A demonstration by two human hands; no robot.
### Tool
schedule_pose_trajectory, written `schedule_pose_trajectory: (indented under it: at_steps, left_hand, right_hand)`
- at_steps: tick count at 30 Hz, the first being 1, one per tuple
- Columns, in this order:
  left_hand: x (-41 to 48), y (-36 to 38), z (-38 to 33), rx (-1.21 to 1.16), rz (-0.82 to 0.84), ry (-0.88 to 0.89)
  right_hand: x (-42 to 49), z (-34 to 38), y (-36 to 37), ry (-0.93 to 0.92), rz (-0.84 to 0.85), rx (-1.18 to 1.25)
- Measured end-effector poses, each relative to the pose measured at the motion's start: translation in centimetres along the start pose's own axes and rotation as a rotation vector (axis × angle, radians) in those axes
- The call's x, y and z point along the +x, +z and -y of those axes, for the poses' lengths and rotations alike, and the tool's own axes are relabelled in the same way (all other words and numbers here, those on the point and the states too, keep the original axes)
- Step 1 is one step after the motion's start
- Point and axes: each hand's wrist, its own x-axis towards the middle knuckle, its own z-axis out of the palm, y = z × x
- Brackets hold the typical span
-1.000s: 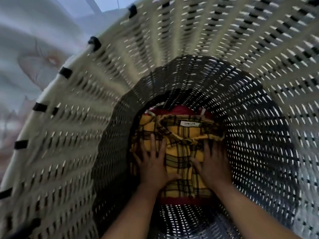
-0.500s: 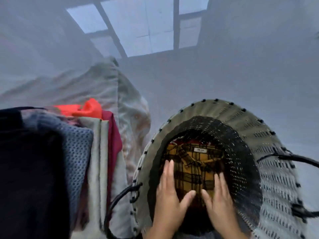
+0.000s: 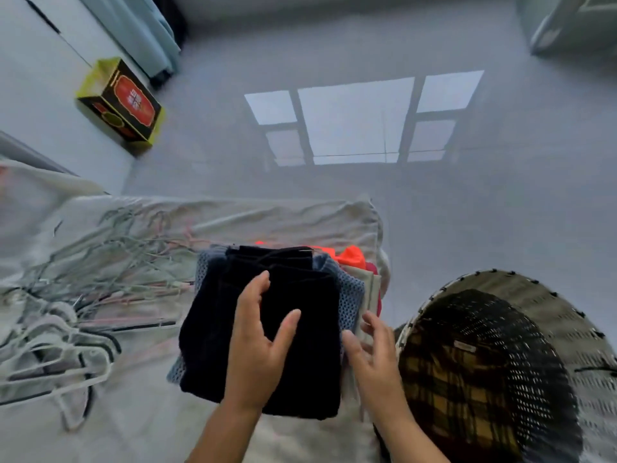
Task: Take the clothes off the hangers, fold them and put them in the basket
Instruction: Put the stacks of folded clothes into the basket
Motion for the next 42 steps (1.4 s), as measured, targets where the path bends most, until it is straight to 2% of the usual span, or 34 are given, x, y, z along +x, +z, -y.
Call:
schedule_pose_trajectory:
  at_steps: [2,4,6,8,12,16,18,22,24,26,30,37,39,42]
  left_hand:
    - [2.5,-3.1,2.2,0.121,-0.096,-0.091]
    - [4.4,-5.4,5.3,0.230,-0.083,-0.334]
    - [5.1,-6.9,8.0,0.098,0.086,-0.632]
    - [5.1,-7.7,10.2,-0.100,0.257,-0.758]
    - [5.3,-8.0,13.2,-0.133,0.310,-0.750]
    - [6.0,-8.1,13.7,-0.140,0.330,-0.733]
    - [6.2,-8.3,13.9,-0.109,0.324,-0.729]
    - [6.3,-8.0,13.7,-0.076,0.273,-0.737]
    - [6.1,-7.9,13.6,-0.047,0.219,-0.738]
    - [6.0,-7.9,13.5,-0.065,0.225,-0.736]
    - [6.0,-7.8,12.7,-0.187,0.260,-0.757]
    - [5.1,-7.2,11.8,-0.185,0.240,-0.758]
    - [4.8,-6.9,10.8,-0.138,0.229,-0.745]
    - [4.2,-6.1,8.9,0.050,0.165,-0.633]
  right_hand:
    - [0.2,1.5,2.2,0.063,0.071,-0.015]
    - [0.6,2.2,3.8,0.148,0.078,-0.029]
    - [0.9,2.4,4.8,0.216,0.022,-0.042]
    - [1.2,2.1,5.4,0.285,-0.044,-0.052]
    - [2.0,0.4,6.1,0.452,-0.106,0.123]
    - [2.3,-0.1,5.9,0.528,-0.034,0.247]
    - [2.3,0.4,5.9,0.519,-0.015,0.233]
    - [1.6,1.9,6.8,0.385,-0.081,-0.136]
    - [1.2,2.5,7.1,0.298,-0.128,-0.206]
    - [1.2,2.6,7.3,0.292,-0.109,-0.175]
    - [1.7,1.8,6.8,0.359,-0.054,0.057]
    - [1.6,1.7,4.8,0.376,-0.020,0.119]
    - [1.4,1.7,4.0,0.348,-0.019,0.156]
    - [1.2,1.6,2.7,0.325,0.001,0.249]
